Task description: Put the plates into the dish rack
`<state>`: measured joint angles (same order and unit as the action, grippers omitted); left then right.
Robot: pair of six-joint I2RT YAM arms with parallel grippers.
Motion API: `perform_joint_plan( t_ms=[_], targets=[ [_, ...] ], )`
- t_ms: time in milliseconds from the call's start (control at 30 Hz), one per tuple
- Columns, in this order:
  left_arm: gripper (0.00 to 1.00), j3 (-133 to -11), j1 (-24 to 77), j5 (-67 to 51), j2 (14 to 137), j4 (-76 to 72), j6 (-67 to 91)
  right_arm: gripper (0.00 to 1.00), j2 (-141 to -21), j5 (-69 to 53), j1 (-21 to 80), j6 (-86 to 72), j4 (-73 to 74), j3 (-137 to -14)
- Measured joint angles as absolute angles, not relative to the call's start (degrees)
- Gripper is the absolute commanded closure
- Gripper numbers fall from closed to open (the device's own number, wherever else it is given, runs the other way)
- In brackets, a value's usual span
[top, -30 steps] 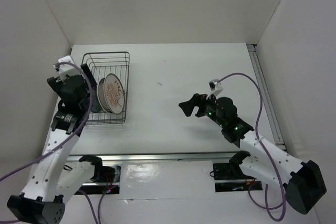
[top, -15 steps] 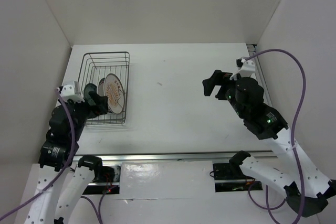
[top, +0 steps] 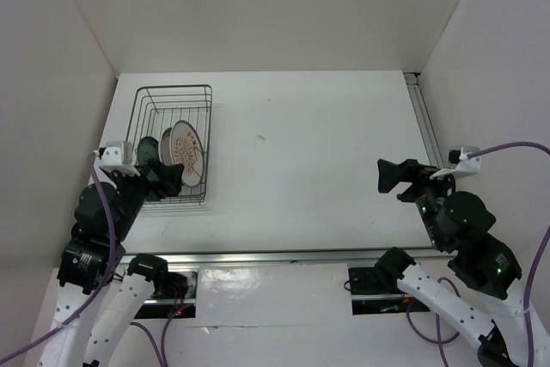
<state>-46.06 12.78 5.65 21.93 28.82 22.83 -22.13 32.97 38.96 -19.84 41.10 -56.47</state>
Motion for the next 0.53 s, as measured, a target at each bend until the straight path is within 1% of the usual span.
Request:
perform_joint_plan(
  t_ms=[100, 367, 533],
  targets=[
    [0.00, -46.1, 13.5, 5.6, 22.0, 28.8, 22.8, 0.00, -21.8, 35.0, 39.6, -19.9, 41.2, -56.5],
    [0.00, -46.1, 13.6, 5.7, 22.0, 29.0, 22.8, 0.00, -32.2, 35.9, 39.7, -19.9, 41.3, -56.5],
    [0.00, -46.1, 13.6, 5.7, 22.0, 29.2, 22.8, 0.00, -34.0, 36.1, 39.8, -19.9, 41.3, -56.7]
  ],
)
